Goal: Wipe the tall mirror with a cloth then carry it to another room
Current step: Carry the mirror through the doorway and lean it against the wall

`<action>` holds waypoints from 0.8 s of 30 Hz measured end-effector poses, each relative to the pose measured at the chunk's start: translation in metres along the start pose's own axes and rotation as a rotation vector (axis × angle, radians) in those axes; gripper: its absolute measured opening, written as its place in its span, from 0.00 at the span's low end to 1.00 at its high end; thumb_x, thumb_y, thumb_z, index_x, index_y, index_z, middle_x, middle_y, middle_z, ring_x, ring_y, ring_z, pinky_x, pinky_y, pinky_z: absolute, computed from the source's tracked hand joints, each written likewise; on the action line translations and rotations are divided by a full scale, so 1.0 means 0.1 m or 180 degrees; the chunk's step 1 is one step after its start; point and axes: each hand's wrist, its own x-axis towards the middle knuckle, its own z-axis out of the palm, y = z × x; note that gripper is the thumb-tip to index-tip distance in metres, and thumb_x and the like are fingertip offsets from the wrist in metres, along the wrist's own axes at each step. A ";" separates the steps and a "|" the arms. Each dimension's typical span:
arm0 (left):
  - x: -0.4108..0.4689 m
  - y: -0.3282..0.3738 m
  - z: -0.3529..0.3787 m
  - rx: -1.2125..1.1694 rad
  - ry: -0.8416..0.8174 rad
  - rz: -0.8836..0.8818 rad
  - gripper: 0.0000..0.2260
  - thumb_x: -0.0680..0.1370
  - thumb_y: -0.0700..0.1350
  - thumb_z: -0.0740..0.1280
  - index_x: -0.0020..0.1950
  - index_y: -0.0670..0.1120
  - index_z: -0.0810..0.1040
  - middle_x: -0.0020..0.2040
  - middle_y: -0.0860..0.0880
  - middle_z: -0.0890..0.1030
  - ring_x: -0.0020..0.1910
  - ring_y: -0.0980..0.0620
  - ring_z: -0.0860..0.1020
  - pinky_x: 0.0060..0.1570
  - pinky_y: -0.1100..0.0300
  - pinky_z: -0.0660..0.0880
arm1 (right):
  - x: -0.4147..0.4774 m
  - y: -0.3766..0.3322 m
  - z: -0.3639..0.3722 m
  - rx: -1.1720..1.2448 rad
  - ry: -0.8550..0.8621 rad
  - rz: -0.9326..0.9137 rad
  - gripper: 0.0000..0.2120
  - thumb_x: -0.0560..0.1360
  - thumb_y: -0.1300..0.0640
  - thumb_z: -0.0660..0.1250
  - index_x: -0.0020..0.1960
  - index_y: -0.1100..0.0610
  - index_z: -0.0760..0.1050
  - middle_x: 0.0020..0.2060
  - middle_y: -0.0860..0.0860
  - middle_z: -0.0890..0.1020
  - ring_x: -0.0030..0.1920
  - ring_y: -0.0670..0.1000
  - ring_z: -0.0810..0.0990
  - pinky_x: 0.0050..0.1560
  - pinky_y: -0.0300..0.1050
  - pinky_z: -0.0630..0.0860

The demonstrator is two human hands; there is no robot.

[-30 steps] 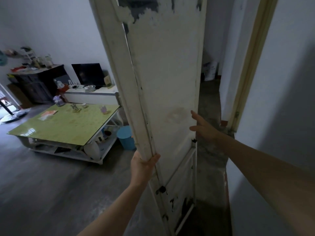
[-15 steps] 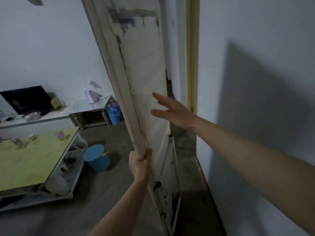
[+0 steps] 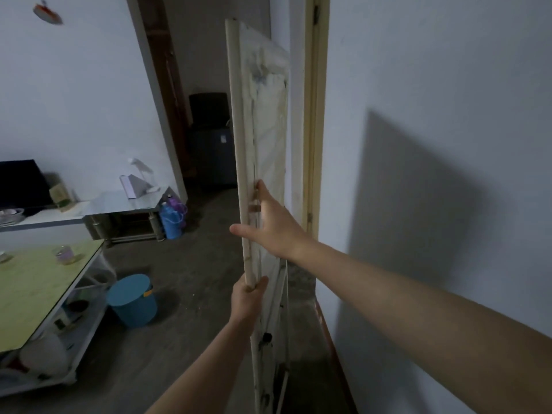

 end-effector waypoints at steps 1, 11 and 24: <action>-0.01 0.01 0.02 0.0002 -0.0020 -0.0023 0.06 0.78 0.41 0.67 0.53 0.50 0.78 0.43 0.56 0.80 0.42 0.59 0.77 0.36 0.66 0.70 | 0.00 0.00 0.00 -0.0100 0.0140 -0.0003 0.37 0.73 0.48 0.70 0.74 0.52 0.54 0.69 0.52 0.71 0.67 0.52 0.72 0.64 0.50 0.73; -0.25 0.13 0.41 0.0366 -0.0535 0.0343 0.18 0.78 0.38 0.64 0.67 0.49 0.70 0.54 0.53 0.78 0.47 0.62 0.75 0.33 0.78 0.72 | 0.02 0.05 -0.32 -0.0218 0.0563 0.0323 0.38 0.75 0.58 0.65 0.77 0.48 0.46 0.53 0.54 0.79 0.43 0.49 0.80 0.46 0.42 0.79; -0.24 0.28 1.04 0.1044 -0.1297 0.0385 0.38 0.75 0.39 0.70 0.79 0.46 0.51 0.73 0.43 0.68 0.70 0.44 0.71 0.65 0.44 0.73 | -0.23 0.37 -1.01 -0.0200 0.0890 0.0905 0.26 0.76 0.62 0.64 0.71 0.56 0.59 0.50 0.47 0.72 0.53 0.50 0.74 0.53 0.45 0.76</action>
